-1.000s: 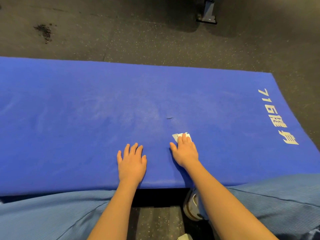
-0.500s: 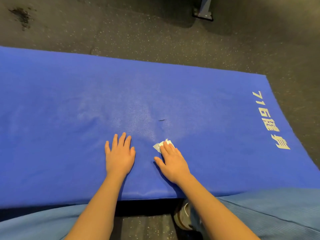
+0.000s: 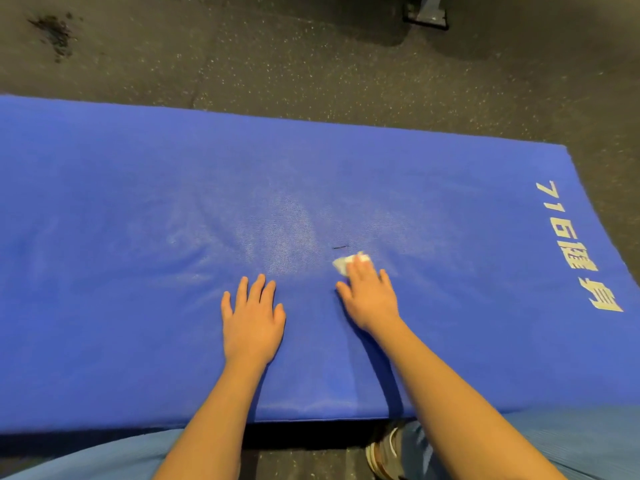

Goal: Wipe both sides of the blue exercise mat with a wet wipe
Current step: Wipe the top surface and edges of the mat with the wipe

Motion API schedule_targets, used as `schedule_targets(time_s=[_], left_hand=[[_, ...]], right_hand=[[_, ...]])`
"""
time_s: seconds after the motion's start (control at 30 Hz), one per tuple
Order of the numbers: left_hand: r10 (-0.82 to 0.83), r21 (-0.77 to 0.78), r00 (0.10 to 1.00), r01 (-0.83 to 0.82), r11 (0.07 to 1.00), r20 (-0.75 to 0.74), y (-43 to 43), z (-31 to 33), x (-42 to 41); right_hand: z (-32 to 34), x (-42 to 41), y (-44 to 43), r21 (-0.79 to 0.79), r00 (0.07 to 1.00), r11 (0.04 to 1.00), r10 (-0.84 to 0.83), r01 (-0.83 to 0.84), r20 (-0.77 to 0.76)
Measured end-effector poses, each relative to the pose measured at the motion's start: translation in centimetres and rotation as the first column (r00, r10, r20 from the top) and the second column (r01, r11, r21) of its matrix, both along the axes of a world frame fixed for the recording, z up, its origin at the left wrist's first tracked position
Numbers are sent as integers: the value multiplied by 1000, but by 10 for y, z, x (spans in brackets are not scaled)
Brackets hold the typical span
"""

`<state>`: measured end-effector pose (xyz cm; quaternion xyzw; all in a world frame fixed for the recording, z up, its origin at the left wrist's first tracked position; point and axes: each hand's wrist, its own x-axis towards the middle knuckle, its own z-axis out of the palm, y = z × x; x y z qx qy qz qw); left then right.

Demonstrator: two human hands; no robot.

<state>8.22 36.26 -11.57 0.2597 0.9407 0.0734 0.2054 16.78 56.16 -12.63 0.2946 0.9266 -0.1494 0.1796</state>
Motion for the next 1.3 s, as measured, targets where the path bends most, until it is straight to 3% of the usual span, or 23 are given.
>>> schedule_targets(time_s=[0.1, 0.2, 0.3, 0.5, 0.57, 0.63, 0.7, 0.77, 0.9, 0.93, 1.03, 1.1, 1.17, 1.23, 1.3], left_hand=[[22, -6, 1000, -22, 1000, 15, 4, 6, -3], [70, 87, 998, -70, 994, 12, 16, 9, -15], [-5, 122, 1000, 9, 993, -28, 34, 8, -40], [-66, 33, 997, 67, 997, -35, 42, -19, -59], [-57, 41, 995, 61, 997, -81, 40, -30, -54], [-46, 61, 992, 54, 997, -117, 41, -37, -53], [-39, 69, 992, 48, 996, -124, 43, -39, -53], [-41, 73, 991, 51, 996, -130, 43, -40, -52], [-36, 68, 994, 43, 997, -104, 41, -41, -54], [-25, 76, 994, 33, 997, -107, 41, -41, -55], [-21, 128, 985, 44, 991, -174, 45, -39, -60], [-11, 208, 980, 54, 977, -200, 51, -37, -72], [-26, 261, 976, 83, 962, -215, 64, -35, -90], [-8, 271, 975, 70, 960, -222, 79, -36, -110], [57, 258, 979, -5, 966, -195, 91, -44, -121]], right_hand=[[2, -7, 9, -7, 987, 987, -158, 158, 35], [10, -5, -24, -151, 995, 986, 61, -72, -73], [11, 3, -16, -122, 977, 972, 189, -201, -99], [-11, 4, 47, 69, 972, 972, -221, 227, -82], [-14, -2, 23, 2, 983, 993, -119, 120, -141], [-8, -8, -4, -114, 979, 988, 83, -105, -189], [-6, -10, -5, -111, 960, 964, 219, -240, -175], [-10, -16, 21, -17, 966, 976, 212, -217, -149], [-21, -38, 43, 61, 984, 996, -61, 72, -168], [-20, -44, 33, 26, 976, 999, -40, 47, -213], [-13, -40, -7, -92, 931, 952, 262, -293, -255], [-10, -33, -1, -37, 900, 926, 354, -375, -254], [-16, -37, 27, 58, 938, 965, 261, -255, -226], [-20, -46, 44, 47, 985, 999, 32, -24, -170], [-22, -55, 32, 1, 969, 997, -73, 75, -235]])
